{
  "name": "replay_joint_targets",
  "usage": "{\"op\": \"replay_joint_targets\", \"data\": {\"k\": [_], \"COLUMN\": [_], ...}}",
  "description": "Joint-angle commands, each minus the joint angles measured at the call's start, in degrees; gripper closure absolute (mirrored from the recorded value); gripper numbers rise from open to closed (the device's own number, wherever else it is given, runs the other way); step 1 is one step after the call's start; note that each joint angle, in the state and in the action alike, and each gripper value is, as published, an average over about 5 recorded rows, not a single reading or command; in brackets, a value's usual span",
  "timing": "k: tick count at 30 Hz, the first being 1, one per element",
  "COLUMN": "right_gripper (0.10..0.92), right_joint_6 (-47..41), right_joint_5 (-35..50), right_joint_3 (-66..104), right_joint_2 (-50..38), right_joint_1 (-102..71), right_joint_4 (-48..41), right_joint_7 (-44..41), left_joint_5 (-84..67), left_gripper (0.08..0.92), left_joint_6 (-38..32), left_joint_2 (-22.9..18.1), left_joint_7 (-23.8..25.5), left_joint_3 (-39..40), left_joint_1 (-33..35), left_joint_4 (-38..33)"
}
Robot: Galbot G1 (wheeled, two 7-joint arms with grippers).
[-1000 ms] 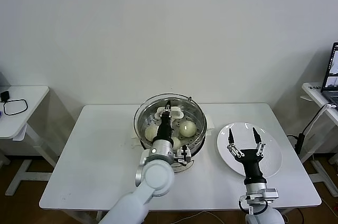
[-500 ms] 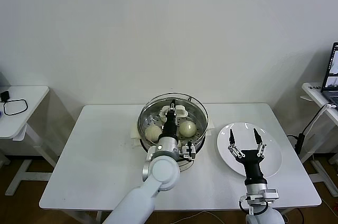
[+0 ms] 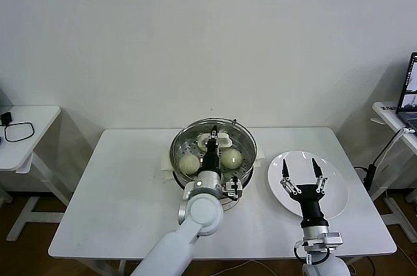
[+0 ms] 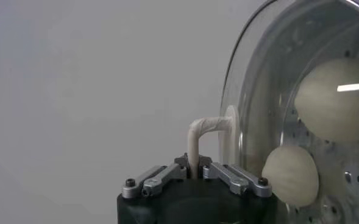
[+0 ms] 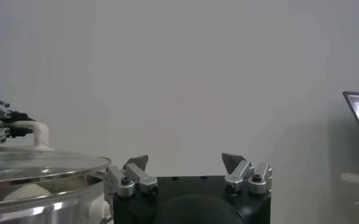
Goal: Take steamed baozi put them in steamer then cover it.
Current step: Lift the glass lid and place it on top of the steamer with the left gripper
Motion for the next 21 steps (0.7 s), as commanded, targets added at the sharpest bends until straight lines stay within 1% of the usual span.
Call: {"op": "replay_joint_targets", "data": {"k": [1, 15, 21], "right_gripper": [0.203, 0.203, 0.203], "right_joint_6": [0.1, 0.1, 0.2], "right_joint_5": [0.0, -0.2, -0.3], "right_joint_3": [-0.1, -0.7, -0.7], "right_joint_2": [0.0, 0.0, 0.0], "right_joint_1": [0.2, 0.5, 0.5], "right_joint_4": [-0.3, -0.4, -0.6], "right_joint_7": [-0.1, -0.3, -0.3], "left_joint_5": [0.3, 0.3, 0.3], "left_gripper": [0.809, 0.809, 0.809], "left_joint_6": [-0.3, -1.0, -1.7], "left_joint_2": [-0.3, 0.0, 0.2], "left_joint_7": [-0.5, -0.8, -0.6], "left_joint_3": [-0.3, -1.1, -1.2], "left_joint_1": [0.2, 0.5, 1.3], "left_joint_4": [1.3, 1.5, 0.3]}}
